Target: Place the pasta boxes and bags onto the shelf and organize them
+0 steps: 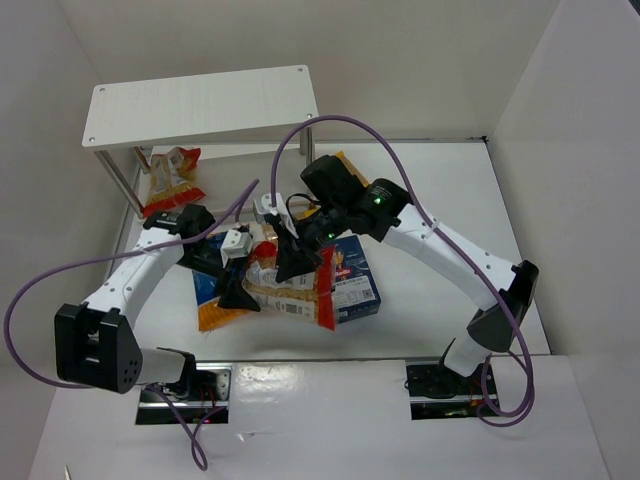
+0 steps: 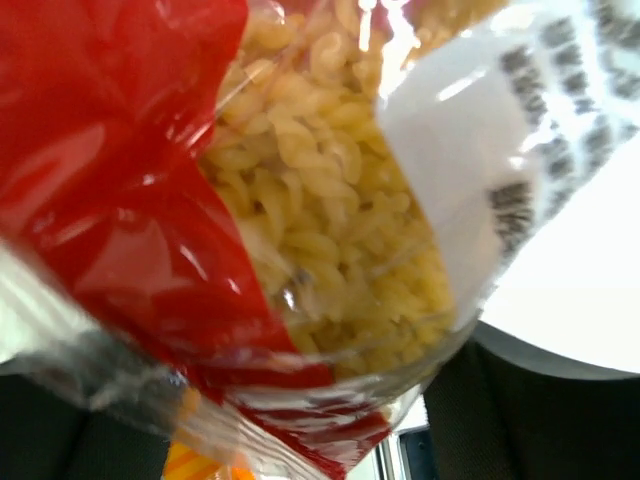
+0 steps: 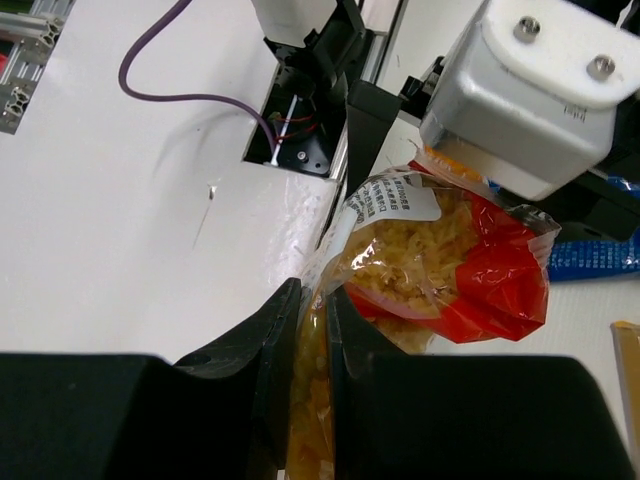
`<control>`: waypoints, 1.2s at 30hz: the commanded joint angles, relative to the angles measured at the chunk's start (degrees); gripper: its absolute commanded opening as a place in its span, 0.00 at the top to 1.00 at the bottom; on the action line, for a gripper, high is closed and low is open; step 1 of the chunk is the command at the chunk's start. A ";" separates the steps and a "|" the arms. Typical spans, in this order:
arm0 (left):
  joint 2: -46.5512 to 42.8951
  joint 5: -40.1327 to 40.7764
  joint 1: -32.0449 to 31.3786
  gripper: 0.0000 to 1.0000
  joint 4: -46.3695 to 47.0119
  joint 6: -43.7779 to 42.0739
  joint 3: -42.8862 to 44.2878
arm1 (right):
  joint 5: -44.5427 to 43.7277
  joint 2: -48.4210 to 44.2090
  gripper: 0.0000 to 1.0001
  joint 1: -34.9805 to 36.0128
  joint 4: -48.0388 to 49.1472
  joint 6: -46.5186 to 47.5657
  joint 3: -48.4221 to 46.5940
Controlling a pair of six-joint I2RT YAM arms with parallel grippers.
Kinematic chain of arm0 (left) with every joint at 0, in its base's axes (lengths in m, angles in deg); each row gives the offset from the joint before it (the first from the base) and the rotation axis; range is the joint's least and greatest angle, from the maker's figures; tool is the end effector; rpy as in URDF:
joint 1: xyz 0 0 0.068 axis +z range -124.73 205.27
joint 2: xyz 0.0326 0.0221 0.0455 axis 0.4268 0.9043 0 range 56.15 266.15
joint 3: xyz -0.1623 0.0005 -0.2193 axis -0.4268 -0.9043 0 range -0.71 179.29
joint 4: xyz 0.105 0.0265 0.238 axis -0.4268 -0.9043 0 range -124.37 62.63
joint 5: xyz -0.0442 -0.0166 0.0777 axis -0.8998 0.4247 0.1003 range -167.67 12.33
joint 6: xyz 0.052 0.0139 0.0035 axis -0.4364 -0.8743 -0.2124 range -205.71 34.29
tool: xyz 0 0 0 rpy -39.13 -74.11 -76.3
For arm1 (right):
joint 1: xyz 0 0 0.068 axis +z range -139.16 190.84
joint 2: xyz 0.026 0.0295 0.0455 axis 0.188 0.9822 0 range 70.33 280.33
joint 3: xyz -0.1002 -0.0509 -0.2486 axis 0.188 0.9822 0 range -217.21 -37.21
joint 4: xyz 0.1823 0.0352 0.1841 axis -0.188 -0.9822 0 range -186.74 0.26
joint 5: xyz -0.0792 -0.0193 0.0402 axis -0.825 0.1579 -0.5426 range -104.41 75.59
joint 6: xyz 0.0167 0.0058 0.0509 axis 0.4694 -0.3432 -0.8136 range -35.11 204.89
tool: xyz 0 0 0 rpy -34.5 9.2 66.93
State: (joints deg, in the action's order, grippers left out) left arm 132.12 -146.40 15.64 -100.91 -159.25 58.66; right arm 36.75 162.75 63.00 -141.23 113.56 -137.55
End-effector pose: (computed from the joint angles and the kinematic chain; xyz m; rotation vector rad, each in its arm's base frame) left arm 0.1992 -0.0674 0.2703 1.4546 1.6417 -1.2738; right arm 0.1838 0.2818 0.4040 -1.8000 1.4054 1.2439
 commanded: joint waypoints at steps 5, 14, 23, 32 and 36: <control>-5.12 -6.15 2.16 0.28 1.64 -1.70 1.36 | 1.06 -0.84 1.00 1.45 3.41 1.13 -1.10; -13.47 -6.51 2.68 1.00 15.09 12.36 -1.81 | -5.10 2.05 1.00 4.26 3.41 3.59 1.11; -15.93 -5.27 7.42 1.00 23.08 23.78 -2.33 | -16.52 0.83 0.45 4.26 8.32 -0.63 4.18; -17.08 -5.89 10.68 1.00 26.42 27.56 -4.00 | -23.65 -5.84 0.05 1.81 10.70 -3.18 7.08; -17.08 -4.75 10.68 1.00 29.76 33.09 -4.53 | -23.12 -9.01 0.04 -3.28 12.63 -3.70 9.27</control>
State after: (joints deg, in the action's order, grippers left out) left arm 116.88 -142.75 26.00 -76.39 -131.75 53.46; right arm 14.52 158.78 63.33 -133.82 111.02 -128.96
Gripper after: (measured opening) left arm 0.248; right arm 0.963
